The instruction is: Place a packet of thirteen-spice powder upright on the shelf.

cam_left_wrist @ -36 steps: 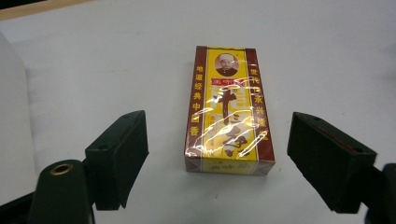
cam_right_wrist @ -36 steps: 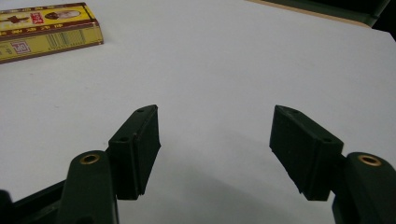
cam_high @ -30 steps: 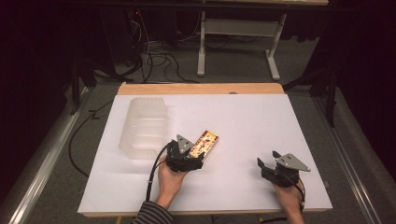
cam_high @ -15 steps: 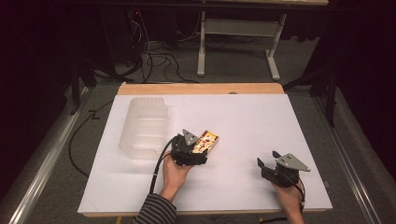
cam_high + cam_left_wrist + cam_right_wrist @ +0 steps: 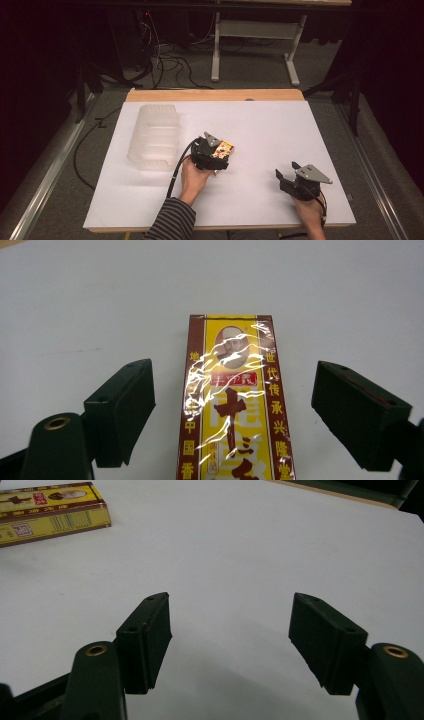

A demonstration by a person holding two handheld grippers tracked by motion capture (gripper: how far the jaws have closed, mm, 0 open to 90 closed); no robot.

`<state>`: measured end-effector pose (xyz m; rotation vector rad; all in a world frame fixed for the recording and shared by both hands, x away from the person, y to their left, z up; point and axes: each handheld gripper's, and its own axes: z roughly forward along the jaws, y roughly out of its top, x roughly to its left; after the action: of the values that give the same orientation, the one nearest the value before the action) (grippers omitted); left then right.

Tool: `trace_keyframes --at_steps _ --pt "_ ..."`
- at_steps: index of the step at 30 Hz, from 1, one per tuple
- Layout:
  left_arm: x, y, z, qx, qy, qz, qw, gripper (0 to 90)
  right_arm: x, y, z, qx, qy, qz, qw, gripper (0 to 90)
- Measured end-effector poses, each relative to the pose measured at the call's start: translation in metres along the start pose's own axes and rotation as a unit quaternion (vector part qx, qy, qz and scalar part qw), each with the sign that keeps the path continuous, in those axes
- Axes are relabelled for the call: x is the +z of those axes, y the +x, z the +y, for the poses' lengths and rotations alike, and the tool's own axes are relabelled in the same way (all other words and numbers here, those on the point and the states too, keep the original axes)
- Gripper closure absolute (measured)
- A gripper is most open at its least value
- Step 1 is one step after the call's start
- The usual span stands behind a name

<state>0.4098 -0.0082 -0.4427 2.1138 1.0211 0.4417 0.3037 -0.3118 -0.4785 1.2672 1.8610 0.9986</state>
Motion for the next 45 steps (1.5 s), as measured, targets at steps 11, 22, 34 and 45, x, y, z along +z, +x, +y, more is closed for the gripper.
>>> trace_keyframes --at_steps 11,22,34,45 --pt "0.025 -0.002 0.013 0.02 0.037 0.003 0.9991 17.3 0.0 0.0 0.0 -0.001 0.0 -0.001 1.0 33.6" --pt "0.041 0.0 0.018 0.004 0.052 0.006 0.9986 18.1 0.0 0.0 0.0 0.002 0.003 0.0 1.0 33.6" --pt "0.054 -0.004 0.017 0.015 0.072 0.015 0.9972 25.5 0.0 0.0 0.0 0.001 0.001 -0.002 1.0 33.6" --pt "0.048 -0.007 0.018 0.019 0.062 0.013 0.9978 32.7 -0.001 0.0 0.0 0.001 -0.002 -0.001 1.0 33.5"
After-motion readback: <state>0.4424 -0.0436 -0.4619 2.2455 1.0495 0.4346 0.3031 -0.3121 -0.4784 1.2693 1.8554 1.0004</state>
